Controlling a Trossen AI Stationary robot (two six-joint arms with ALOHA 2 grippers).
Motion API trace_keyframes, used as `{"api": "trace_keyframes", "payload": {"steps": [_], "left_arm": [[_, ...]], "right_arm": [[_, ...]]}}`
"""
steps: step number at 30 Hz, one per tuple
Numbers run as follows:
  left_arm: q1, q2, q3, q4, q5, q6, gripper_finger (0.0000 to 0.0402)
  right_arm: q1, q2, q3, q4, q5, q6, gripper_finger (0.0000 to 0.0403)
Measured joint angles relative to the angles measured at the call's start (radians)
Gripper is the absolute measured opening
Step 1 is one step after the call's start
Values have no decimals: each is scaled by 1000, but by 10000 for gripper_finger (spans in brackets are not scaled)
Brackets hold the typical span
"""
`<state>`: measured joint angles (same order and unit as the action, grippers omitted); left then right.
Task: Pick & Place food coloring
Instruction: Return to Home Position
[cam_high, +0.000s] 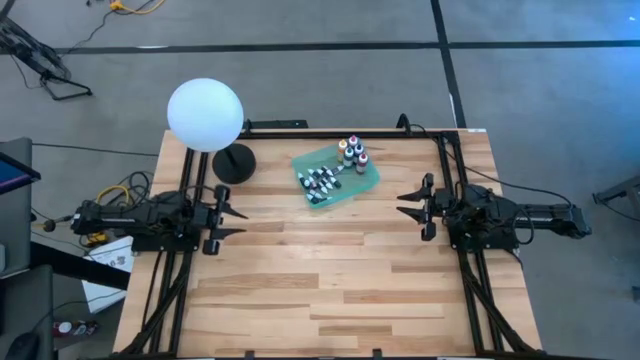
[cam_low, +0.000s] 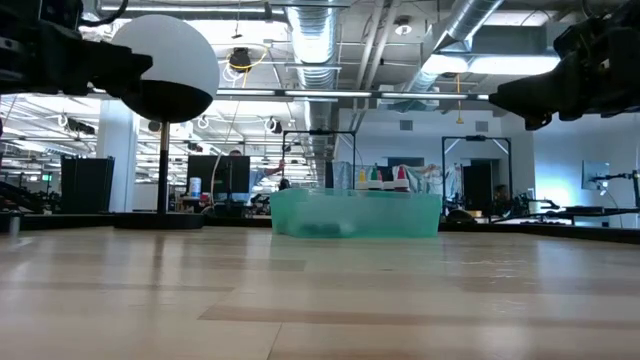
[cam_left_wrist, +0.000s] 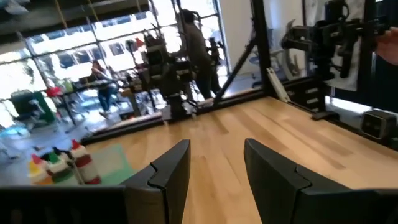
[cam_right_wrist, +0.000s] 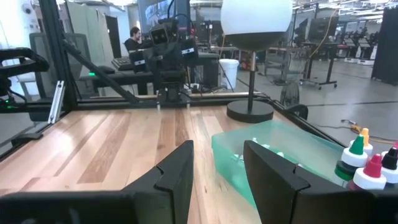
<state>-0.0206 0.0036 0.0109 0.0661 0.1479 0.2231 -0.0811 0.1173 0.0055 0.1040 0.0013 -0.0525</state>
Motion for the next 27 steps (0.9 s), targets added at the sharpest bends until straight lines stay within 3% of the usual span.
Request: {"api": "trace_keyframes", "payload": {"steps": [4, 13, 27], "left_arm": [[-3, 1, 0, -5, -11, -52, 146], [-2, 1, -2, -29, -170, -147, 146], [-2, 1, -3, -29, -177, -141, 146]], "right_arm": [[0, 0, 0, 0, 0, 0, 134], [0, 0, 0, 0, -1, 0, 134], [0, 0, -1, 0, -1, 0, 134]]}}
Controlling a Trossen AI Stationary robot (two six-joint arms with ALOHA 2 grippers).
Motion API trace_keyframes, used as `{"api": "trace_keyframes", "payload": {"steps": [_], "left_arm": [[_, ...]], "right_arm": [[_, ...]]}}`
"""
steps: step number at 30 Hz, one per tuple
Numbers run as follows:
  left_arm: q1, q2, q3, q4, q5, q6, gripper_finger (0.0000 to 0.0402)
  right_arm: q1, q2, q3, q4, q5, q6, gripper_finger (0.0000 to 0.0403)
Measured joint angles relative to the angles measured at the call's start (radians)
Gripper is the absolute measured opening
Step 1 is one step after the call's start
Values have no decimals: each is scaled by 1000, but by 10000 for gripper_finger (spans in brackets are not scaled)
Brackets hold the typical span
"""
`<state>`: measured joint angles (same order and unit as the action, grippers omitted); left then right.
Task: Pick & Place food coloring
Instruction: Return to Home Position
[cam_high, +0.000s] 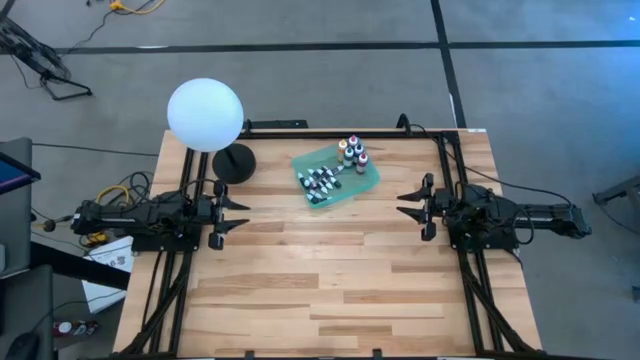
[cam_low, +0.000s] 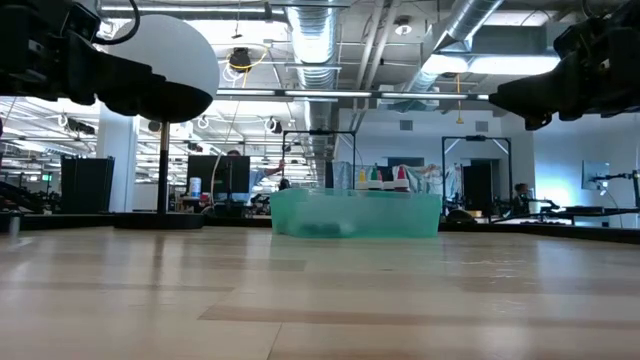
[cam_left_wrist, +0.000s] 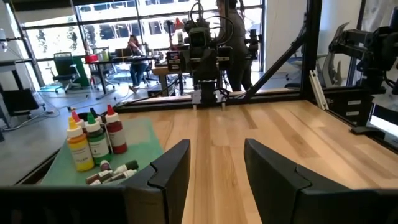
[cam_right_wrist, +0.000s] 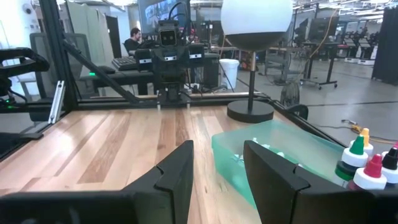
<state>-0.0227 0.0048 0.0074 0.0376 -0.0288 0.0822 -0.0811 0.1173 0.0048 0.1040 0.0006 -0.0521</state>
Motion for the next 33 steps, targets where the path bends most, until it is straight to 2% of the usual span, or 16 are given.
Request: {"api": "trace_keyframes", "payload": {"steps": [33], "left_arm": [[0, 0, -1, -1, -1, 5, 146]], "right_arm": [[0, 0, 0, 0, 0, 0, 134]]}}
